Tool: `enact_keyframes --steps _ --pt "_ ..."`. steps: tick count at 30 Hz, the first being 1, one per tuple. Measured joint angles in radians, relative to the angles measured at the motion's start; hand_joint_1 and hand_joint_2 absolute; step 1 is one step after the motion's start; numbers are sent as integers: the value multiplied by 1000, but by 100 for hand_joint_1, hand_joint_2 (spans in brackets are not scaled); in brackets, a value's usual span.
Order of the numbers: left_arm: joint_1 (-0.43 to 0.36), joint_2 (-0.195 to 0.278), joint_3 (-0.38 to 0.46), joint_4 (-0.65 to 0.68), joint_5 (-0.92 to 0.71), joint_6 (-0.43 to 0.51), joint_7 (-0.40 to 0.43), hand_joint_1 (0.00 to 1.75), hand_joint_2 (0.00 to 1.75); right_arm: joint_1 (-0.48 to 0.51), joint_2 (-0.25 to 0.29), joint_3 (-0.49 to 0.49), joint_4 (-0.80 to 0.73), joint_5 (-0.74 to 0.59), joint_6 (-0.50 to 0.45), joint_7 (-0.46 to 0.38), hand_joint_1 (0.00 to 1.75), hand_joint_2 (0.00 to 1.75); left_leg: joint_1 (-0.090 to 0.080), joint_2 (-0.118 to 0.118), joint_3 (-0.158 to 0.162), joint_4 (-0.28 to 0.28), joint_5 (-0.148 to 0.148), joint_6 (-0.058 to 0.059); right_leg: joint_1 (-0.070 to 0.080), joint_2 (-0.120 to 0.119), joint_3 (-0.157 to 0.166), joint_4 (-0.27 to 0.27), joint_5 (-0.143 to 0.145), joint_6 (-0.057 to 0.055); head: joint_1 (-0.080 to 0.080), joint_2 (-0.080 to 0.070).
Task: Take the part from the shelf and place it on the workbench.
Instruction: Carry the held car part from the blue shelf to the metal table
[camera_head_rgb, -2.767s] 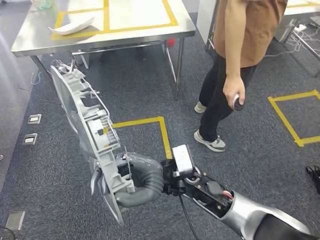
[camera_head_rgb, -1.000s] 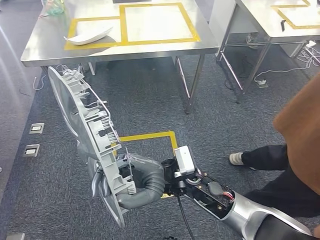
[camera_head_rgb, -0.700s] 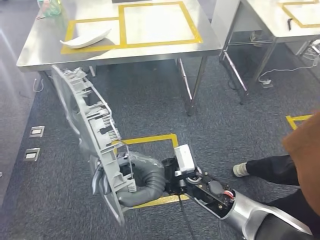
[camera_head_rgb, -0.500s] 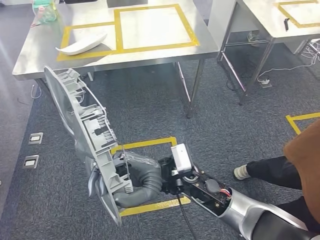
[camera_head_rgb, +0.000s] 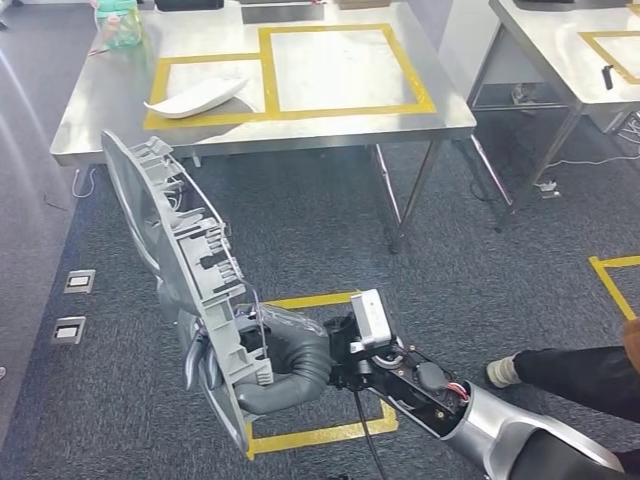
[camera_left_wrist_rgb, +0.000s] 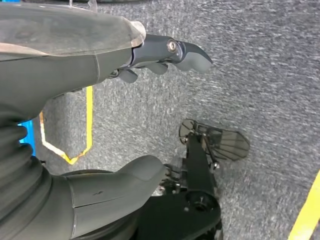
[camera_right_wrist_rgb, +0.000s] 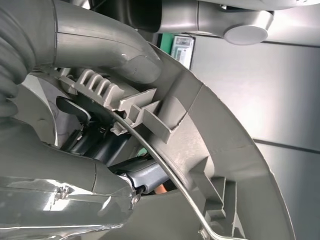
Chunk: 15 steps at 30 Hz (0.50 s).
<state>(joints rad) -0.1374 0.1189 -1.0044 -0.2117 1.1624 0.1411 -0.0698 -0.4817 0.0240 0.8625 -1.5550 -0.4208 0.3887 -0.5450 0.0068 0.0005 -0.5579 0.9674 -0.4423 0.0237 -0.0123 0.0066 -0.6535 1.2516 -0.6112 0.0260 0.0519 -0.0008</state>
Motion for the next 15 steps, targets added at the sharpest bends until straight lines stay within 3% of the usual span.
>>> enact_keyframes --steps 1,3,5,8,10,13,14,15 --pt "0 0 0 0 0 0 0 0 175 1 0 0 0 0 0 0 175 175 -4 -1 15 0 -10 1 5 0 2 -38 30 -9 3 0" --pt "0 -2 0 0 0 0 0 0 175 0 0 -1 1 0 0 0 175 175 -11 -3 48 -1 -31 1 20 1 29 -170 134 -38 8 0" --pt "-3 -4 0 0 0 0 0 0 175 -1 0 -2 1 0 0 -1 175 175 -14 -5 66 -5 -47 -4 32 1 55 -259 194 -59 4 0" --pt "-6 -4 0 0 -1 1 1 0 175 -2 0 -4 2 3 -9 1 175 175 -13 -4 74 -1 -52 -20 31 1 81 -289 201 -66 1 0" --pt "-7 -3 0 0 -2 2 2 0 175 -3 0 -5 2 9 -21 3 175 175 -12 -4 53 46 -65 -30 25 1 104 -307 202 -68 -2 0" --pt "-9 -4 0 0 -3 3 2 0 175 -6 1 -5 2 17 -30 3 175 175 -3 -5 -69 224 -129 -46 20 0 121 -316 193 -70 -16 0" --pt "-8 -3 0 0 -3 3 2 0 175 -5 0 -4 2 19 -31 4 175 175 1 -5 -108 266 -140 -50 20 1 126 -316 186 -70 -19 0" --pt "-6 -2 0 0 -3 4 3 0 175 -3 0 -4 3 19 -32 4 175 175 4 -5 -132 275 -131 -54 19 2 133 -316 179 -69 -21 0"
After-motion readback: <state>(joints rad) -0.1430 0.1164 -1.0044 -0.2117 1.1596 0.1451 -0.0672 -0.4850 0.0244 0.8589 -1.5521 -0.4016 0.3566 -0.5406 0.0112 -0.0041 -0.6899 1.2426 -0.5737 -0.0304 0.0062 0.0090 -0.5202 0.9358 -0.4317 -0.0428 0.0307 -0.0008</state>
